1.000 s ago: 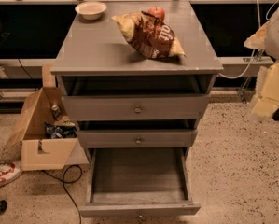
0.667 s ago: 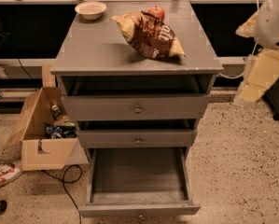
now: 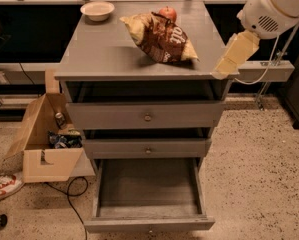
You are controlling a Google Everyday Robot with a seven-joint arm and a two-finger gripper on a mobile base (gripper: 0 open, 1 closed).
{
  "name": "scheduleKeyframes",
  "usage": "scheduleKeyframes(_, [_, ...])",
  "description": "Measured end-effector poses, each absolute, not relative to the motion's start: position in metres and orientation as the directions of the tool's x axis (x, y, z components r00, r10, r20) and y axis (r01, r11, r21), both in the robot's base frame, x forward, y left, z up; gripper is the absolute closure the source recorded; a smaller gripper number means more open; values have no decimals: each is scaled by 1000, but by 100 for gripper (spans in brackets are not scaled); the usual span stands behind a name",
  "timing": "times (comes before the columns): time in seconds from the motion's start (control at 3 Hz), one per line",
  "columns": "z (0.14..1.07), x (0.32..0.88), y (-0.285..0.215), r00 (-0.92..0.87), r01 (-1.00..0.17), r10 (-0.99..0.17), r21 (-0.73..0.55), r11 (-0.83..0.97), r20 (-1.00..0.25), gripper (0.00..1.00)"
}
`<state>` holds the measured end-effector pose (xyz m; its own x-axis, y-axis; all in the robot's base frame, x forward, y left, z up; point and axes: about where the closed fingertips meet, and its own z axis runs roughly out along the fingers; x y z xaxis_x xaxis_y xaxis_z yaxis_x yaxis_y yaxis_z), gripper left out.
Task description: Place brown chip bag into bottom drawer
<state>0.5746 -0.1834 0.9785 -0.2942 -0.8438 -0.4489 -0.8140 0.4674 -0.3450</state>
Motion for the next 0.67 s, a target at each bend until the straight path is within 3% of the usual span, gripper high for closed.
scheduleKeyframes(0.67, [976,587,-165,-260,-818,-832,-346,460,-491,0])
